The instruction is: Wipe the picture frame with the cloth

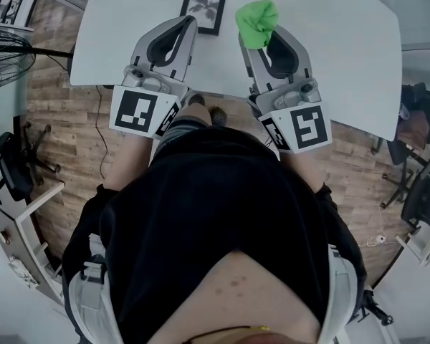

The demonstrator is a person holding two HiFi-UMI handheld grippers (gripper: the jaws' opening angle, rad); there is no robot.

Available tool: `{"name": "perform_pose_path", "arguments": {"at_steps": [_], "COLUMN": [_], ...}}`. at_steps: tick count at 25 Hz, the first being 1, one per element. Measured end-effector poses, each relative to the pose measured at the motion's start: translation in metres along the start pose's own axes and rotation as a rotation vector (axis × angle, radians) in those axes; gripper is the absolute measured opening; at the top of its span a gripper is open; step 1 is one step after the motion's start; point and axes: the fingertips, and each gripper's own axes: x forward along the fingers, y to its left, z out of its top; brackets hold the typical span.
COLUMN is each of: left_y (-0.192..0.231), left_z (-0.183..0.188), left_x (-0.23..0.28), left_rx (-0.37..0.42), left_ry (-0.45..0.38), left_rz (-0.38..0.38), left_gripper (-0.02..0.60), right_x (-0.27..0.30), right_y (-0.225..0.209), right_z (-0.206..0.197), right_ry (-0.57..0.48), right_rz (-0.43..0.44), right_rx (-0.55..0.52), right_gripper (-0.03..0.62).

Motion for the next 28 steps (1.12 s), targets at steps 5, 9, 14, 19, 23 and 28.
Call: {"name": "perform_pose_path", "arguments": {"at_steps": [5, 9, 14, 19, 23, 28], "left_y": [-0.001, -0.002, -0.005, -0.009, -0.009, -0.009], "left_z": [0.002, 0.001, 0.000, -0.003, -0.003, -0.004], "left_x": [0.001, -0.001, -0.001, -0.001, -0.005, -0.007], "left_rx": [0.007, 0.004, -0.001, 0.001, 0.004, 0.005], "left_ry": [-0.002, -0.001, 0.003, 0.019, 0.020, 0.021], "left_rz": [-0.008, -0.011, -0.013, -0.015, -0.013, -0.009], "left_gripper": [0.012, 0.012, 0.012, 0.012, 0.012, 0.012], "right_x": [0.002, 0.003, -0.002, -0.004, -0.005, -0.007], "right_y": [0.004, 0.008, 0.001, 0.000, 0.003, 0.004], "right_z": [0.003, 0.006, 0.004, 0.002, 0.002, -0.001], "right_ry": [-0.002, -0.010, -0.009, -0.010, -0.014, 0.000], "right_rz": [0.015, 0.032, 0.017, 0.011, 0.009, 0.008], "right_rx": [-0.008, 0.024, 0.014, 0.035, 0.028, 0.016], "right_gripper": [0.095, 0.095, 0.095, 0.095, 0.095, 0.095]}}
